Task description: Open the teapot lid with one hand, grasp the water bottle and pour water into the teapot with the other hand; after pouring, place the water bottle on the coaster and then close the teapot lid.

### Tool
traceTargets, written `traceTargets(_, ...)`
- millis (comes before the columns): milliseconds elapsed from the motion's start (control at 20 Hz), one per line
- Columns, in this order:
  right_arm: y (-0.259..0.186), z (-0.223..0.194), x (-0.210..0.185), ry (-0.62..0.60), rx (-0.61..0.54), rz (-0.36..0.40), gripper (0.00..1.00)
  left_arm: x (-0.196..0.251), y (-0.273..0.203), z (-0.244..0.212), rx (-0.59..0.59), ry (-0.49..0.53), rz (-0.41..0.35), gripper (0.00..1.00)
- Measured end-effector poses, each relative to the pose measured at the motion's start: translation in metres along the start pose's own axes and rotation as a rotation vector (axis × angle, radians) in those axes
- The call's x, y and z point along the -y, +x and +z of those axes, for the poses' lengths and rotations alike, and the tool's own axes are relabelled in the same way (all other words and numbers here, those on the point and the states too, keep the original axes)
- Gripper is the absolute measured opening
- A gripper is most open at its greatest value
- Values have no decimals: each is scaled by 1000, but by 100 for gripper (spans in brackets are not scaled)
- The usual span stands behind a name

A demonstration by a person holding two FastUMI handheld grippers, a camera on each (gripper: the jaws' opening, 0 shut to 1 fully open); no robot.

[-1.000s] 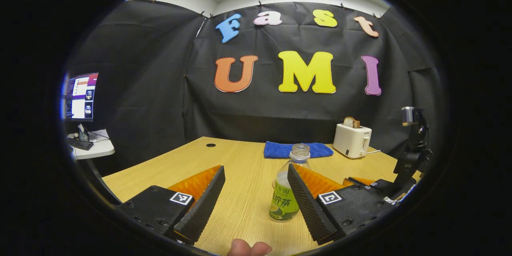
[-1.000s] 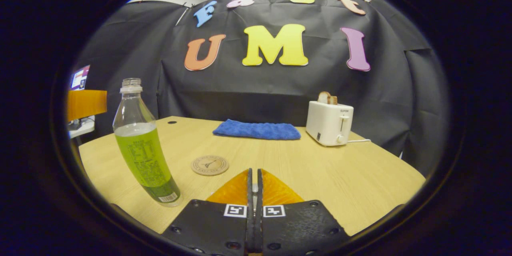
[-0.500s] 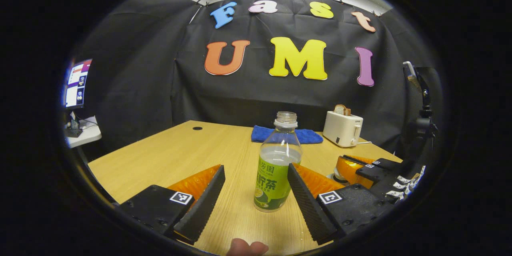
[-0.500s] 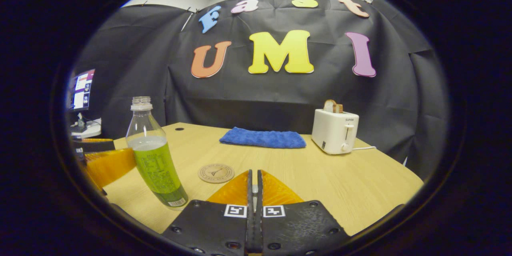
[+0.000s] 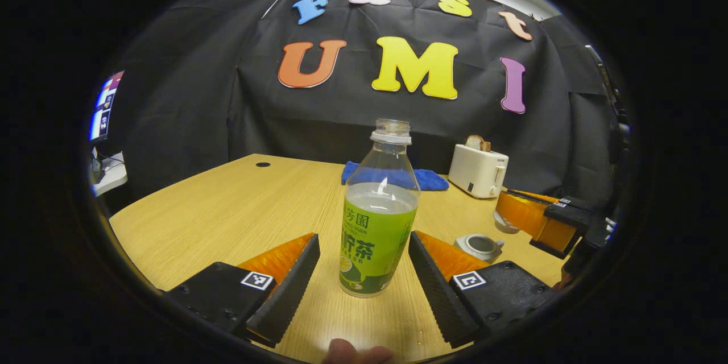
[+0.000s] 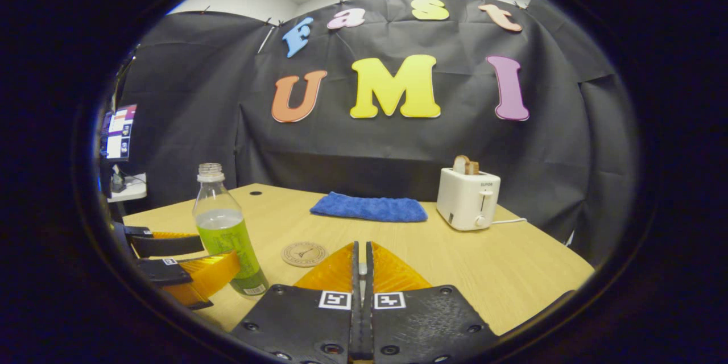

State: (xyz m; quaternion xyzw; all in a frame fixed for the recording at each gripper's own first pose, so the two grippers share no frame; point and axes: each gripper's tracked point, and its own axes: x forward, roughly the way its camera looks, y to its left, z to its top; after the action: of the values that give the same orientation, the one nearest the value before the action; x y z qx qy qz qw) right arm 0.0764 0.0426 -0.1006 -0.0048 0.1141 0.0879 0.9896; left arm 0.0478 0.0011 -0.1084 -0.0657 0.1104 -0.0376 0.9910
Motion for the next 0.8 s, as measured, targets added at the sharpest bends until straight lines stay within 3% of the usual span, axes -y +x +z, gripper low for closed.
traceTargets(350,-9,1,17,6,-1,-19,0,4,10,-10,-23,57,-8,96)
traceTargets(500,-13,2,24,12,1,-26,0,5,11,-9,-24,86,-12,78)
traceTargets(800,-23,8,46,50,16,-31,0,-19,3,16,-20,270,73,73)
